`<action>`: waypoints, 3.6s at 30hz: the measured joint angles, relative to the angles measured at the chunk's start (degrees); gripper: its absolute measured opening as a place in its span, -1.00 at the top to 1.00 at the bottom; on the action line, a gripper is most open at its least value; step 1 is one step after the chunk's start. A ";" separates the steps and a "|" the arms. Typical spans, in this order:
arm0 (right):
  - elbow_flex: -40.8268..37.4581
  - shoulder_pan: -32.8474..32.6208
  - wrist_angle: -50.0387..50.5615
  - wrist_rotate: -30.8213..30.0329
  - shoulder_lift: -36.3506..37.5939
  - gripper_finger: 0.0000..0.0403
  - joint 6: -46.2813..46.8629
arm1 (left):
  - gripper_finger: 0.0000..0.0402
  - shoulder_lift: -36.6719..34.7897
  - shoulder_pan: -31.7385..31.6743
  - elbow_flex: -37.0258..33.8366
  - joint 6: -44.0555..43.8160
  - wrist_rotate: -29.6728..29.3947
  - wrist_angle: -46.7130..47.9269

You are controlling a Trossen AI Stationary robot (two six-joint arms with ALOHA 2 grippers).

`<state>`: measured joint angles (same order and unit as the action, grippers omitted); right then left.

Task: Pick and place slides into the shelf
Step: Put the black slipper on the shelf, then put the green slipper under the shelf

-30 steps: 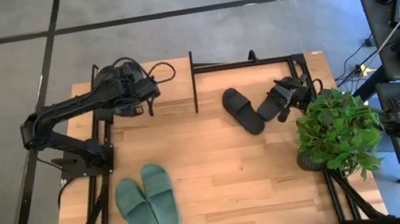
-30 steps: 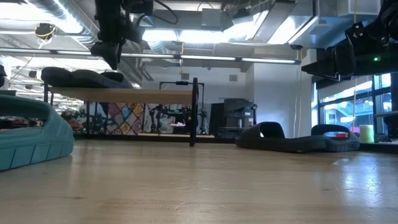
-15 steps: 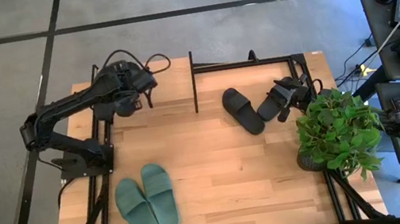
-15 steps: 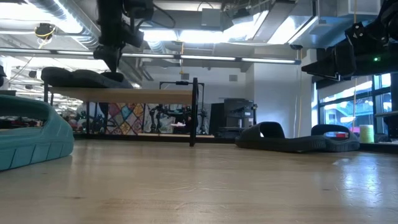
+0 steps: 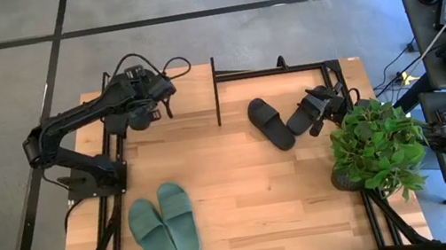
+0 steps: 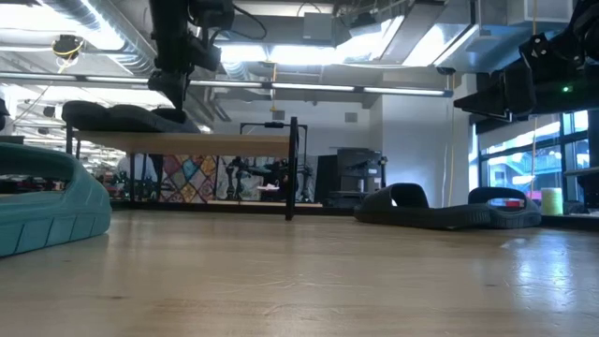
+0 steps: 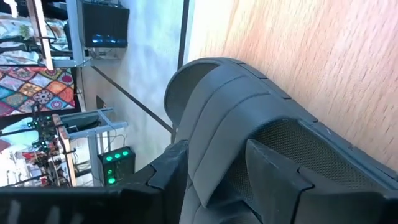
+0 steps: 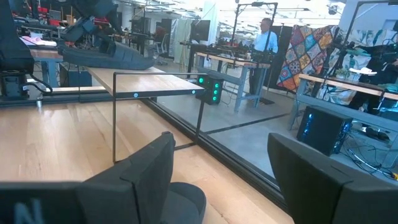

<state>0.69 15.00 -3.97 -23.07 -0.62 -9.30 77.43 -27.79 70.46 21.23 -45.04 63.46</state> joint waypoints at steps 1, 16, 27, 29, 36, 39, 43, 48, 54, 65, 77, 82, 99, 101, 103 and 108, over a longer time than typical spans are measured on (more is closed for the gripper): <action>0.00 0.00 -0.01 0.00 0.00 -0.28 0.02 | 0.25 0.21 -0.24 0.00 -0.13 0.00 0.04; 0.00 0.00 -0.03 -0.59 -0.01 -0.28 0.02 | 0.27 1.48 -2.32 -3.13 0.00 -4.68 -3.01; 0.00 0.00 -0.04 -0.57 0.00 -0.28 0.00 | 0.66 1.48 -3.02 -3.13 -0.13 -3.83 -3.08; 0.00 -0.02 -0.04 -0.57 0.00 -0.28 0.02 | 0.80 1.48 -3.02 -3.13 -0.13 -2.18 -3.08; 0.00 -0.02 -0.04 -0.57 0.00 -0.28 0.02 | 0.94 1.46 -3.00 -3.13 -0.17 -1.74 -2.92; 0.00 0.00 -0.04 -0.55 0.00 -0.28 0.01 | 0.97 1.46 -2.69 -3.13 -0.13 -2.32 -2.54; 0.00 -0.02 -0.04 -0.55 0.00 -0.28 0.01 | 0.96 1.46 -1.95 -3.13 -0.13 -2.40 -2.52; 0.00 -0.02 -0.04 -0.54 0.00 -0.28 0.00 | 0.98 1.46 -1.31 -3.13 -0.17 -2.47 -2.46; 0.00 -0.02 -0.04 -0.52 0.00 -0.28 0.06 | 0.99 1.46 -1.29 -3.13 -0.19 -2.47 -2.40; 0.00 -0.01 -0.04 -0.52 0.00 -0.28 0.04 | 0.99 1.44 -0.46 -3.13 -2.71 -2.60 0.98; 0.00 -0.02 -0.04 -0.51 0.00 -0.28 0.04 | 0.94 1.44 -0.18 -3.13 -3.81 -2.88 1.55; 0.00 0.00 -0.04 -0.50 0.00 -0.28 0.04 | 0.79 1.44 0.03 -3.13 -4.17 -3.39 1.62; 0.00 -0.01 -0.04 -0.50 0.00 -0.28 0.04 | 0.20 1.44 0.24 -3.13 -5.05 -1.86 1.68; 0.00 -0.02 -0.04 -0.50 0.00 -0.28 0.04 | 0.17 1.44 0.24 -3.13 -5.51 -1.88 1.68; 0.00 -0.01 -0.04 -0.50 0.00 -0.28 0.04 | 0.14 1.44 0.24 -3.13 -5.73 -1.89 1.68; 0.00 0.00 -0.04 -0.50 0.00 -0.28 0.04 | 0.09 1.41 0.24 -3.13 -5.87 -1.79 1.89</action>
<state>0.69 15.00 -4.01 -23.57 -0.62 -9.26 78.85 -27.55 67.33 15.35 -46.83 65.35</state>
